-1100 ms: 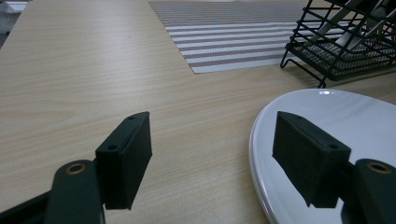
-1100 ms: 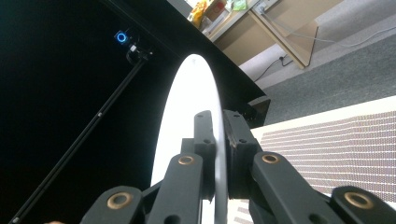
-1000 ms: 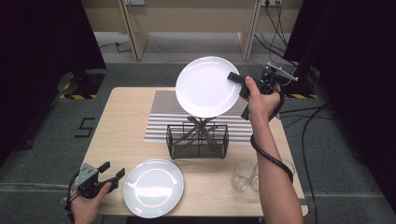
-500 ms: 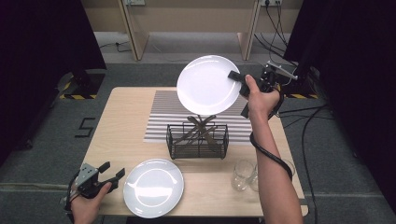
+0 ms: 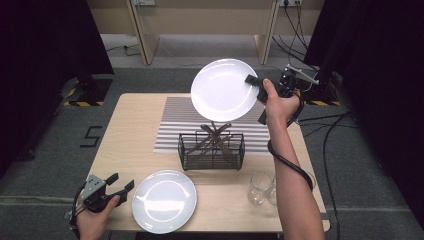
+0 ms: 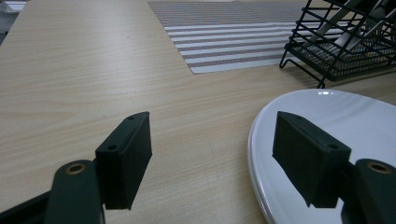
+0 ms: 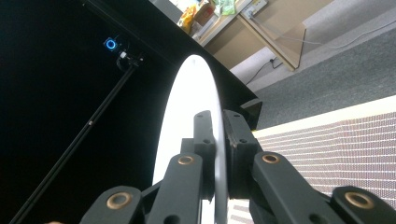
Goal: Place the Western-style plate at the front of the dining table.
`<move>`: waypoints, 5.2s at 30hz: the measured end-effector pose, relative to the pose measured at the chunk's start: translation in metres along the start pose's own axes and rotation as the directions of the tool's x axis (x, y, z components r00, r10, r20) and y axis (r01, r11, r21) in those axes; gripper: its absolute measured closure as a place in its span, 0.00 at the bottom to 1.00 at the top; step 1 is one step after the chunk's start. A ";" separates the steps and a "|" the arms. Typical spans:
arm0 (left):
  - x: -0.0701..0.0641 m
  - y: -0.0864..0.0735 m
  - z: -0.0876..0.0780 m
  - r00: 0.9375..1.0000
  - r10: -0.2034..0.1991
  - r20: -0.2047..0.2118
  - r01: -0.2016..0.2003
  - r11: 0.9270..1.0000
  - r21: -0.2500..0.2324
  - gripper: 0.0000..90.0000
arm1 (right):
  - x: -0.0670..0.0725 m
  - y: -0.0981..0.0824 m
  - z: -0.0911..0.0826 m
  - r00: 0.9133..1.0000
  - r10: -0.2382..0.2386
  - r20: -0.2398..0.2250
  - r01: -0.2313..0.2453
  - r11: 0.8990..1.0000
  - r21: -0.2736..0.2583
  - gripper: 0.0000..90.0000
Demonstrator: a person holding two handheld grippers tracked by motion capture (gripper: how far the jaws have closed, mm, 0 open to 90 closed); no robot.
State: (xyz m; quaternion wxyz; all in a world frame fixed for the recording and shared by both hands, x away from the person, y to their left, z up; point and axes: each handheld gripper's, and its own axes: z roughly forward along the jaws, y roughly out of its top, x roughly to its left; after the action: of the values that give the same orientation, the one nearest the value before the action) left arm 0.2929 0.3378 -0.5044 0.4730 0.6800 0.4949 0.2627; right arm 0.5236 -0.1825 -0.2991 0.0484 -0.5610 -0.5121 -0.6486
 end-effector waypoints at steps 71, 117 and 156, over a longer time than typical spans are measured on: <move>0.001 -0.001 -0.001 1.000 0.003 0.002 -0.003 1.000 0.003 0.31 | -0.020 0.003 0.030 0.998 0.038 0.059 -0.038 0.999 0.006 0.94; 0.000 -0.001 -0.001 1.000 0.008 0.006 -0.008 1.000 0.003 0.31 | -0.039 -0.003 0.038 0.991 0.036 0.129 -0.038 0.999 0.010 0.94; -0.001 -0.001 0.000 1.000 0.011 0.006 -0.011 1.000 0.006 0.31 | -0.051 -0.011 0.045 0.984 0.034 0.174 -0.042 0.998 0.041 0.94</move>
State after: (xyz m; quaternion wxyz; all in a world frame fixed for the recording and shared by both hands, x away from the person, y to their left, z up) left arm 0.2917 0.3376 -0.5055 0.4708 0.6850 0.4905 0.2618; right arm 0.5660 -0.1714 -0.3523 0.0285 -0.6238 -0.5179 -0.5847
